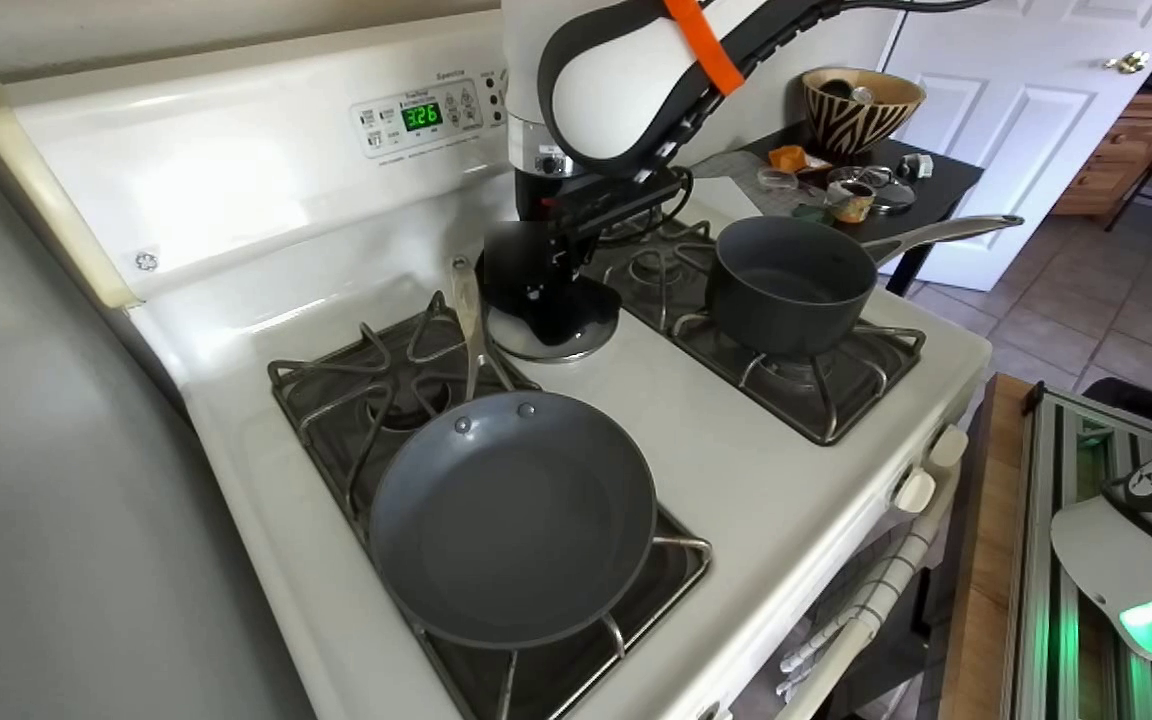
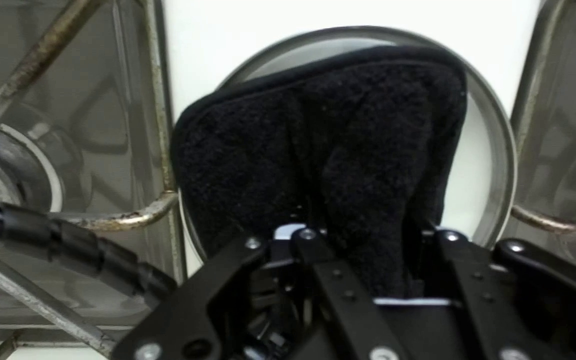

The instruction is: Use the black trivet mat to lift the lid from the pot and put it on the stove

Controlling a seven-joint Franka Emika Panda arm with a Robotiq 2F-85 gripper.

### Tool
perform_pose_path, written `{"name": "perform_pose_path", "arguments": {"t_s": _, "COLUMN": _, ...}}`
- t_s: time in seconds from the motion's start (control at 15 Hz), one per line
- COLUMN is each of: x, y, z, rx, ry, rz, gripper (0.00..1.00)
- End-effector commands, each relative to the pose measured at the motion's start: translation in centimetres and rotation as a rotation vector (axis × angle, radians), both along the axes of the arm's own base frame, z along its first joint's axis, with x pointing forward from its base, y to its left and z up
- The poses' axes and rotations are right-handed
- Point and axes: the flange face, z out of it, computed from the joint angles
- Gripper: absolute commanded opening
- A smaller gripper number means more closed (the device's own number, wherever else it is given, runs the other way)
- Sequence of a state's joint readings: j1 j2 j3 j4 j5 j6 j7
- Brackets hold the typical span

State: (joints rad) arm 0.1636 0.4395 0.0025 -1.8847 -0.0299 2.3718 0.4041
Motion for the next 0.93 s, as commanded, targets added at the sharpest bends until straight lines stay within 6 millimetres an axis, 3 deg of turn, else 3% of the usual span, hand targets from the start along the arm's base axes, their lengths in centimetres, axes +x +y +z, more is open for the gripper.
{"name": "perform_pose_path", "arguments": {"t_s": 0.0, "x": 0.2, "y": 0.1, "z": -1.0, "rx": -0.019, "ry": 0.029, "rz": -0.004, "gripper": 0.67}}
{"name": "perform_pose_path", "arguments": {"t_s": 0.27, "x": 0.0, "y": -0.1, "z": -0.7, "rx": -0.009, "ry": 0.025, "rz": 0.001, "gripper": 0.99}}
{"name": "perform_pose_path", "arguments": {"t_s": 0.87, "x": -0.8, "y": -1.4, "z": 4.4, "rx": 0.009, "ry": -0.049, "rz": 0.014, "gripper": 1.0}}
